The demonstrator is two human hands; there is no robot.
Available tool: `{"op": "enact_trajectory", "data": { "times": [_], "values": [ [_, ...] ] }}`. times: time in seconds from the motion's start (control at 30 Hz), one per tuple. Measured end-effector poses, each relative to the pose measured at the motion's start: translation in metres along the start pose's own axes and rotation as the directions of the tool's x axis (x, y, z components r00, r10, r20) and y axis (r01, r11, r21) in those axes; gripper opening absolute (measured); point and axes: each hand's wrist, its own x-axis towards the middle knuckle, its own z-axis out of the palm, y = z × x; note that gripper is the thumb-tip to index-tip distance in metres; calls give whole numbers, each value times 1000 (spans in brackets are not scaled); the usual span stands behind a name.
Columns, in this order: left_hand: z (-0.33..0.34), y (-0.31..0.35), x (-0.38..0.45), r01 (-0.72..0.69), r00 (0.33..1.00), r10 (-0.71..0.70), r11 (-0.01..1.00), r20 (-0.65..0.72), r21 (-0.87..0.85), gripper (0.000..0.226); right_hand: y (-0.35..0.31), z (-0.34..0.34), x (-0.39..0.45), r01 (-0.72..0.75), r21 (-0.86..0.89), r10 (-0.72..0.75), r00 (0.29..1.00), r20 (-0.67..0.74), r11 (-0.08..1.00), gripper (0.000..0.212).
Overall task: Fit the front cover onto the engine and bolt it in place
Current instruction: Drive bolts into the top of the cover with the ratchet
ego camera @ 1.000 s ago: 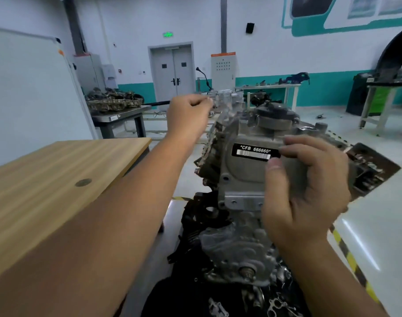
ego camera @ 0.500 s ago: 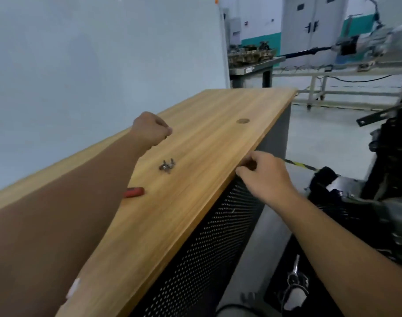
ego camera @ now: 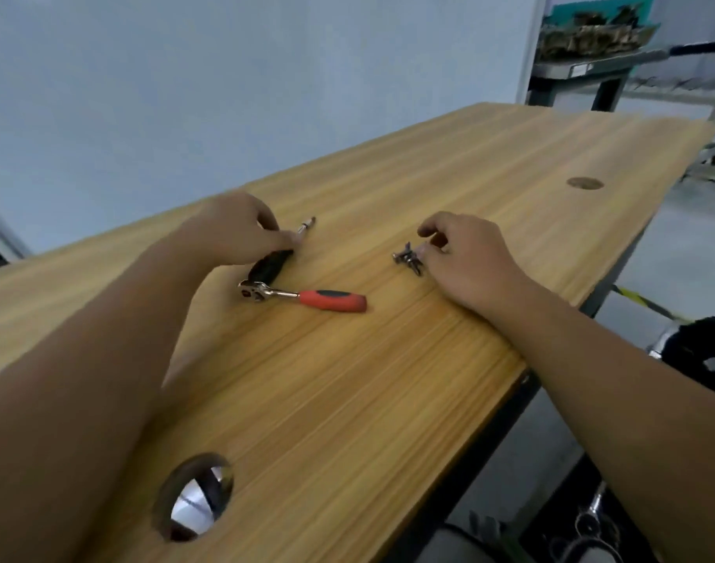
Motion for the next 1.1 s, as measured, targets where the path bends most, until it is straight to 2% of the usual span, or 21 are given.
{"op": "enact_trajectory", "data": {
  "times": [0.1,0.17,0.3,0.4,0.47,0.53,0.57,0.6,0.63,0.67,0.7,0.8,0.9,0.97,1.0,1.1],
  "values": [
    [23,2,6,39,998,-40,999,41,15,49,4,-1,8,1,48,-2,1000,21,999,36],
    [28,6,14,61,998,-60,997,-8,51,39,5,0,10,30,15,-30,999,43,999,42],
    [27,15,18,75,997,-73,996,-38,58,22,8,3,12,16,5,-16,1000,0,1000,30],
    [15,22,12,38,990,-47,997,-129,-66,21,2,-3,3,-6,91,15,995,-100,996,25],
    [0,34,5,-15,977,-29,979,-212,-202,23,-11,-12,-14,8,264,53,974,-222,965,14],
    [-16,52,-7,-71,965,-11,951,-263,-300,22,-36,-28,-39,69,410,45,964,-263,910,14],
    [-24,63,-15,-92,962,-5,935,-272,-344,22,-49,-36,-53,108,393,-4,967,-256,913,20],
    [-32,76,-24,-118,961,0,905,-276,-408,24,-61,-46,-67,149,248,-90,968,-235,957,34],
    [-39,90,-35,-145,962,1,852,-275,-504,28,-70,-55,-78,194,3,-189,961,-201,981,47],
    [-46,107,-46,-162,964,-10,769,-264,-619,31,-78,-65,-90,219,-242,-264,949,-173,945,54],
    [-52,125,-57,-160,970,-32,669,-243,-726,31,-85,-76,-100,198,-399,-275,950,-146,895,57],
    [-57,192,-85,-71,995,-35,400,-93,-914,22,-85,-113,-120,67,-563,-248,935,-253,824,48],
    [-56,270,-111,171,977,122,50,176,-984,17,-68,-156,-142,98,-559,-345,869,-355,823,26],
    [-58,321,-130,376,891,341,-178,301,-909,24,-53,-188,-164,90,-438,-290,863,-414,894,24],
    [-58,345,-139,421,859,413,-237,302,-876,29,-44,-202,-179,81,-382,-258,860,-440,921,27],
    [-57,414,-166,428,840,496,-356,221,-830,38,-13,-240,-236,54,-210,-168,800,-576,976,43]
  ]
}}
